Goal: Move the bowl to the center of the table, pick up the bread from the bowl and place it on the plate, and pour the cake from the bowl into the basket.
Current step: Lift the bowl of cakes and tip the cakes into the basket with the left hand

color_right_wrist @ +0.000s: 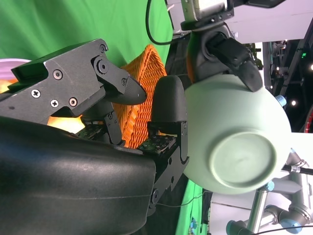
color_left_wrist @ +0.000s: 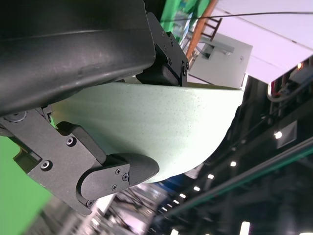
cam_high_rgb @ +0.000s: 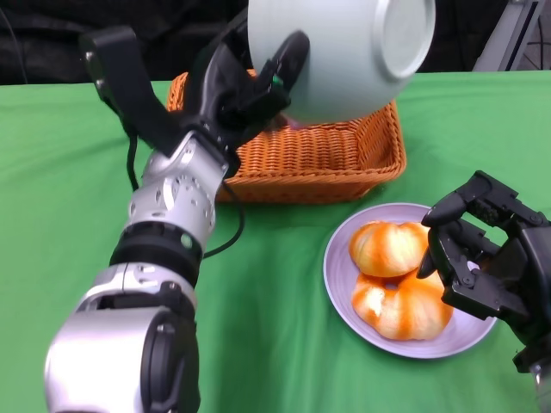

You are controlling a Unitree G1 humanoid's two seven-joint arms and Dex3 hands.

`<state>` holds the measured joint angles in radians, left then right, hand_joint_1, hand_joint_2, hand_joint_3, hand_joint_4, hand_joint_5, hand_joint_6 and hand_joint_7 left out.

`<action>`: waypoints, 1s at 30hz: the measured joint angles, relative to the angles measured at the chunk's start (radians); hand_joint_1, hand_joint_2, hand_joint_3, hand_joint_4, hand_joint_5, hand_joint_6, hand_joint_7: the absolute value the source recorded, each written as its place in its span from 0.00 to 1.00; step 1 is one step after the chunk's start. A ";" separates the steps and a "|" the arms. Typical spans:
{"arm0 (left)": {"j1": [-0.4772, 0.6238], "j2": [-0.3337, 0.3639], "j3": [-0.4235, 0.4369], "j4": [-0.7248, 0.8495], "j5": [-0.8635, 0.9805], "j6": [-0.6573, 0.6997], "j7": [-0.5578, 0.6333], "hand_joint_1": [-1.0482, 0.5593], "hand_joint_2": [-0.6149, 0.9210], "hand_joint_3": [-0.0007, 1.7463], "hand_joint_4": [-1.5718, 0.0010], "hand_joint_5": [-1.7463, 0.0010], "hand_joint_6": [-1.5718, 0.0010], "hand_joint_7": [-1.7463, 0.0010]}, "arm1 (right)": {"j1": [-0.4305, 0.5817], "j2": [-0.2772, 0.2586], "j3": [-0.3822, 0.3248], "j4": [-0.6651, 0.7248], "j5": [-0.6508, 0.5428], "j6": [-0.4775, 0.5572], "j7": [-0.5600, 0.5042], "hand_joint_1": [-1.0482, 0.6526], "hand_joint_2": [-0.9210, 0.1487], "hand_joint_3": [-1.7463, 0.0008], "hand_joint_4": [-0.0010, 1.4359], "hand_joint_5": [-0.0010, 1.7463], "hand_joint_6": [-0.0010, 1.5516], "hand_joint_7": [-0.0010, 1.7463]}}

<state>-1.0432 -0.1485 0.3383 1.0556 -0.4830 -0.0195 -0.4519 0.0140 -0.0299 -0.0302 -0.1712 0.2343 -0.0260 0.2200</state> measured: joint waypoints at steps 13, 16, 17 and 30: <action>-0.048 -0.012 0.181 0.037 -0.165 0.260 0.135 0.53 0.85 0.55 0.49 0.00 0.63 0.00 | 0.006 0.000 0.000 0.000 0.000 0.001 0.002 0.59 0.22 0.43 0.44 1.00 0.35 0.86; -0.058 -0.012 0.227 0.047 -0.215 0.320 0.178 0.53 0.86 0.53 0.49 0.00 0.63 0.01 | 0.006 0.000 -0.001 0.000 0.000 0.001 0.002 0.59 0.22 0.43 0.44 1.00 0.35 0.86; -0.059 -0.012 0.232 0.048 -0.219 0.327 0.183 0.53 0.86 0.53 0.49 0.00 0.63 0.01 | 0.006 0.000 -0.001 0.000 0.000 0.001 0.002 0.59 0.22 0.43 0.44 1.00 0.35 0.86; -0.063 -0.012 0.243 0.031 -0.248 0.376 0.234 0.53 0.87 0.50 0.48 0.00 0.62 0.00 | 0.006 0.000 -0.001 -0.001 0.000 0.009 0.001 0.58 0.21 0.43 0.44 1.00 0.35 0.86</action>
<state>-1.1062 -0.1606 0.5817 1.0867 -0.7314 0.3567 -0.2180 0.0204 -0.0294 -0.0309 -0.1718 0.2339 -0.0174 0.2212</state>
